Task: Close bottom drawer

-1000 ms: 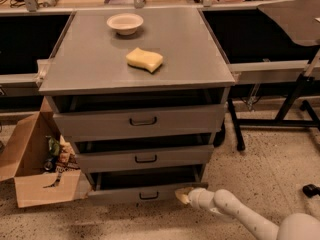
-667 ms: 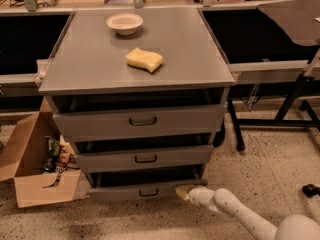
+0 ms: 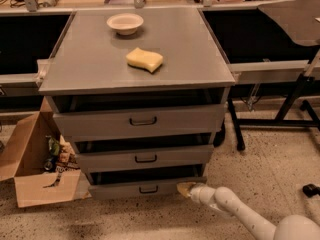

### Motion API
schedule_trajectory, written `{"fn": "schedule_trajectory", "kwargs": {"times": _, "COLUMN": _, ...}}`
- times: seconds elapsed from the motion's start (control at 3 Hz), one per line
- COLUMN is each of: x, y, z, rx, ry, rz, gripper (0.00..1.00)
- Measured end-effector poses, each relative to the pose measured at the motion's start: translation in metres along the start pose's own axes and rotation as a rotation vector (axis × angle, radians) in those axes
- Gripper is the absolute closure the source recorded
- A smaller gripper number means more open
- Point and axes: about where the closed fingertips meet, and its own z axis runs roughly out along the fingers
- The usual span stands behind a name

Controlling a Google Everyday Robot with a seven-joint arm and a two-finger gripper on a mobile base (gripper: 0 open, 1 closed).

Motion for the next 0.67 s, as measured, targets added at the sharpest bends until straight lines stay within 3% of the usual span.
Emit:
{"fn": "schedule_trajectory", "kwargs": {"times": 0.33, "x": -0.005, "y": -0.007, "z": 0.002, "rx": 0.008, "ry": -0.010, "rz": 0.008, "gripper": 1.00}}
{"fn": "schedule_trajectory", "kwargs": {"times": 0.67, "x": -0.008, "y": 0.001, "z": 0.019, "rx": -0.027, "ry": -0.013, "rz": 0.038, "gripper": 1.00}}
